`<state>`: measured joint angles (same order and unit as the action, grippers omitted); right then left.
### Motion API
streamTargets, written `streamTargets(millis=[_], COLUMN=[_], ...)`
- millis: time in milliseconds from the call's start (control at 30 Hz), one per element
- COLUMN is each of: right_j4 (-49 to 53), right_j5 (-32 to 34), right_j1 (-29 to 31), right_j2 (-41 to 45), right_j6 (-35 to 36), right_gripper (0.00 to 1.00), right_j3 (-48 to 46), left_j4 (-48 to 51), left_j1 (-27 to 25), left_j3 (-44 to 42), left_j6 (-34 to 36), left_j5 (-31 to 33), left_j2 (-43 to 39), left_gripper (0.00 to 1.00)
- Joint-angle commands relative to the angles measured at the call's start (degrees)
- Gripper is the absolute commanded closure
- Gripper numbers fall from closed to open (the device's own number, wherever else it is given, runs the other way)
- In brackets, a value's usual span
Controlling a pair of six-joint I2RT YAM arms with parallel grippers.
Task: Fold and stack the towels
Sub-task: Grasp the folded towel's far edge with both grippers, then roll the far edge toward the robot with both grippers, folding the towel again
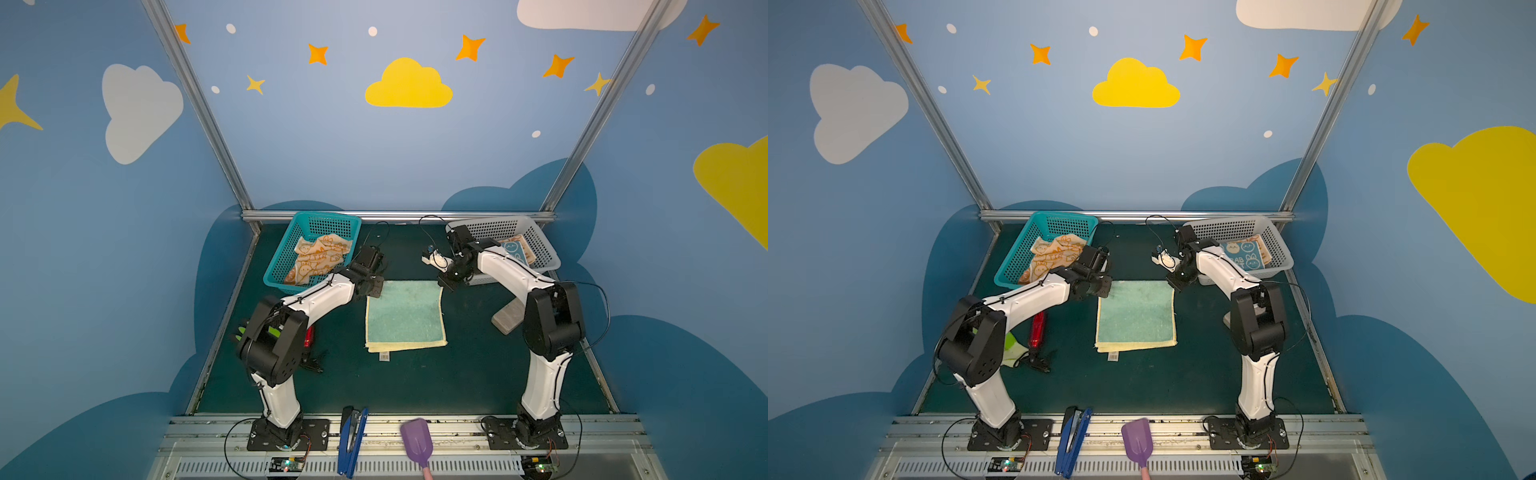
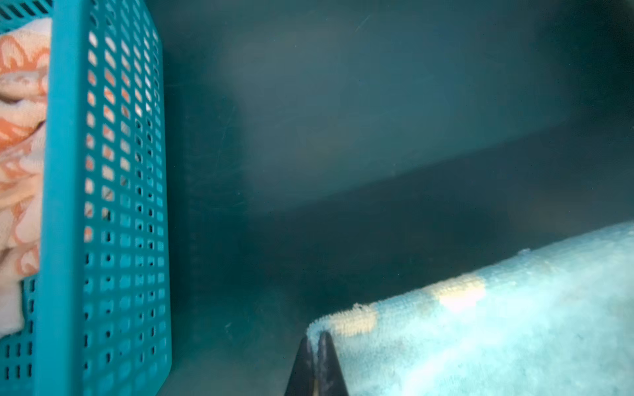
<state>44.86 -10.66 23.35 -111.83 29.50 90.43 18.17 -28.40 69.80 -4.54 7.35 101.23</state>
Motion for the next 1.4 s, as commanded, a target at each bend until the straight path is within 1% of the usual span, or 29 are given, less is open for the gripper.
streamTargets(millis=[0,200,400,667,833,1067,1267,1367], right_j4=[1.5,2.3,4.0,3.7,5.1,6.0,6.0,6.5], right_j5=[-2.8,-5.9,-7.0,-6.8,-7.1,-5.7,-5.4,-6.0], right_j1=[-0.4,-0.3,0.3,2.3,4.0,5.9,6.5,6.7], right_j2=[3.7,8.0,11.2,14.9,15.6,14.8,16.2,15.8], right_j6=[-1.6,-4.4,-8.4,-15.8,-19.4,-23.1,-24.7,-24.9], right_gripper=[1.0,1.0,1.0,1.0,1.0,1.0,1.0,1.0], right_j3=[-2.8,-7.6,-11.2,-17.6,-20.0,-23.2,-25.1,-25.6], left_j4=[-1.2,-1.6,-1.8,-0.2,-0.4,-1.3,0.0,-0.3], left_j1=[-0.1,-2.0,-4.6,-8.8,-10.7,-13.4,-15.0,-15.7], left_j3=[-2.4,-6.6,-11.0,-15.9,-18.2,-20.8,-21.6,-22.2], left_j6=[-0.3,-1.3,-3.2,-6.0,-8.1,-10.7,-11.7,-12.0], left_j5=[0.4,-0.1,0.8,5.0,5.4,6.8,8.3,8.1], left_j2=[-3.4,-8.1,-12.1,-16.8,-17.7,-16.9,-17.5,-17.5], left_gripper=[0.96,0.96,0.96,0.96,0.96,0.96,0.96,0.96])
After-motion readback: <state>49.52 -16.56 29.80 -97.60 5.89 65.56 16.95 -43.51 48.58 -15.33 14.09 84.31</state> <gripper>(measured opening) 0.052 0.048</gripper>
